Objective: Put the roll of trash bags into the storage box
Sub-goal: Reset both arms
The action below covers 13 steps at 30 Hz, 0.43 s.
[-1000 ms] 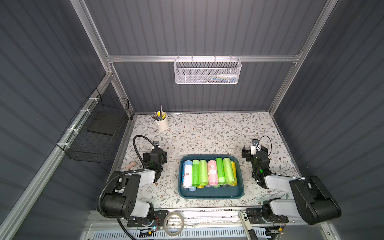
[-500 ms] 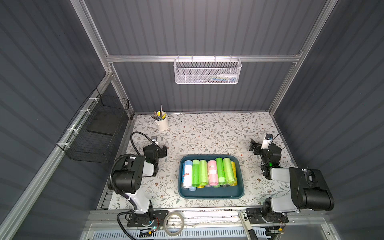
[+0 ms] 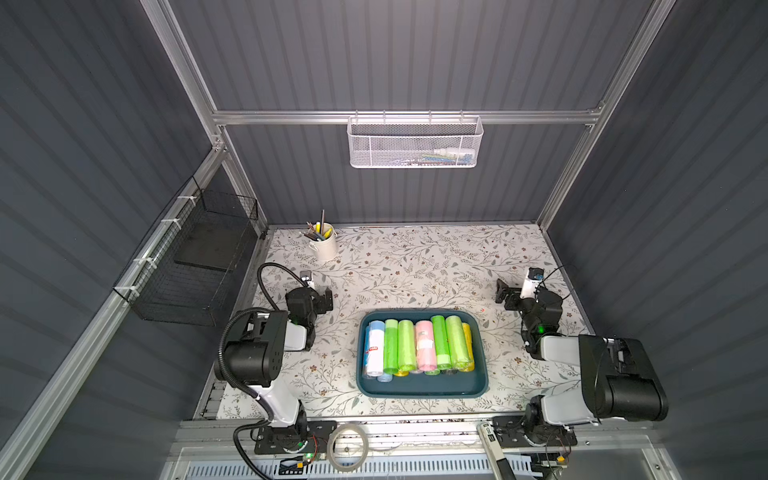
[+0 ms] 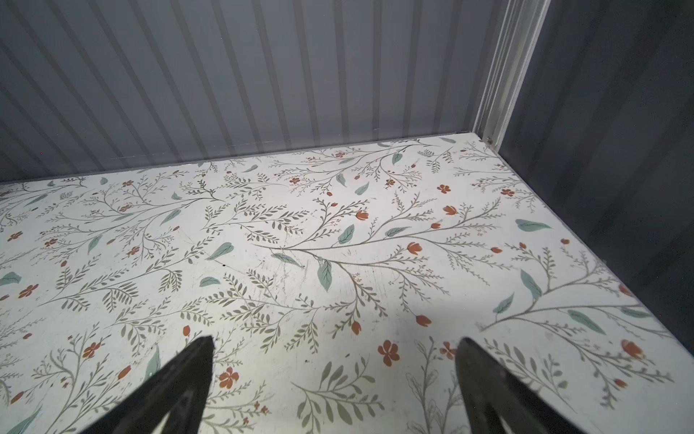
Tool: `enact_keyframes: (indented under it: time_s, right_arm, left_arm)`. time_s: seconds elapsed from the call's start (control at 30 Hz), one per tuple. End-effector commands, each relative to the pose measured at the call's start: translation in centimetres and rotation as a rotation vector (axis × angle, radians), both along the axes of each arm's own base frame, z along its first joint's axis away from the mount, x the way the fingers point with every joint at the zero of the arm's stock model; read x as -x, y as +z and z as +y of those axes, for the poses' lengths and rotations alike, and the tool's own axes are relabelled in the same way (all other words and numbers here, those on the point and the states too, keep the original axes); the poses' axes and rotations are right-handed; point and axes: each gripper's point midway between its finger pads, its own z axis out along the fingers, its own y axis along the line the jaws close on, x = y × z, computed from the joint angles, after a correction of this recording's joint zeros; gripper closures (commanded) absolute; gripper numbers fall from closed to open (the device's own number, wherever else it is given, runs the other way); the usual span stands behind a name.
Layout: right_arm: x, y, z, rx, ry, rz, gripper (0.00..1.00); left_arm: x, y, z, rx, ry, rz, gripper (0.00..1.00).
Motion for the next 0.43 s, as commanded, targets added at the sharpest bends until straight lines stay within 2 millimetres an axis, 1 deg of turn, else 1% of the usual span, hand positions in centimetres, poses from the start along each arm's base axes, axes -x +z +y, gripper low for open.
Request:
enact_keyframes:
  time_s: [0.0,0.4]
  right_arm:
    - [0.11,-0.19,0.18,-0.013,0.007,0.002,0.01]
    - [0.0,-0.27,0.22,-0.011,0.008,0.009,0.01]
  left_arm:
    - [-0.08,0.13,-0.17,0.013,-0.004,-0.004,0.0]
    - [-0.08,0.11,-0.17,0.012,-0.004,-0.004,0.0]
